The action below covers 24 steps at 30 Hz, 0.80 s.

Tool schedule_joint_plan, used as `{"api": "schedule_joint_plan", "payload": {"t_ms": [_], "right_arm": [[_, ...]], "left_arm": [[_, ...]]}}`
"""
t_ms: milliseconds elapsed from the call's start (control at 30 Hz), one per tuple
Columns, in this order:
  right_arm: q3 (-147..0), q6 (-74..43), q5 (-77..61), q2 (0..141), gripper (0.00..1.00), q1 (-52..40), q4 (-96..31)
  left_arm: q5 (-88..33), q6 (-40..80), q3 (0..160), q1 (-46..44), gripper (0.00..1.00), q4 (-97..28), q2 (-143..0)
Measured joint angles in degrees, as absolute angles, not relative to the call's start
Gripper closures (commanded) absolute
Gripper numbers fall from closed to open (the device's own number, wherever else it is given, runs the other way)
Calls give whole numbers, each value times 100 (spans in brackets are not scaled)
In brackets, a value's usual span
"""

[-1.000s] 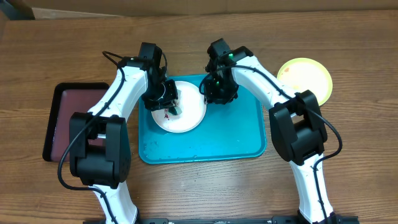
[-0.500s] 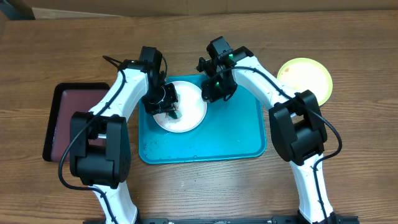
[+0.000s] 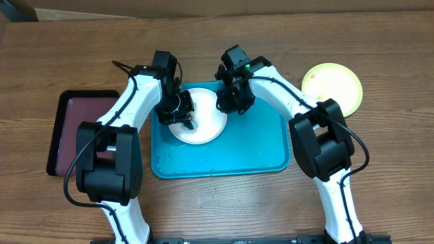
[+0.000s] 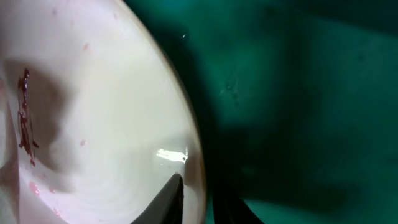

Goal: Clean dirty plates on tray and stack at the side
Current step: 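Scrub the white plate's red stain with the left gripper's sponge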

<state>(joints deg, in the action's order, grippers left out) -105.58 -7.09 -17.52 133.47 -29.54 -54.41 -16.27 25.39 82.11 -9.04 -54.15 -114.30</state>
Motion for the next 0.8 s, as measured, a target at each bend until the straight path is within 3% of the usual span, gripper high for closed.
{"api": "schedule_joint_plan", "payload": {"t_ms": [100,800], "right_arm": [[-10543,-1122,-1734,13347,96,-3006,-5535],[-10541,-2676,-1782,13347,96,-3015,-5651]], "left_arm": [[-1627,2539,8211,-913,96,-5376,-11430],[-1516,2539,8208,-1177,96,-4831,-11555]]}}
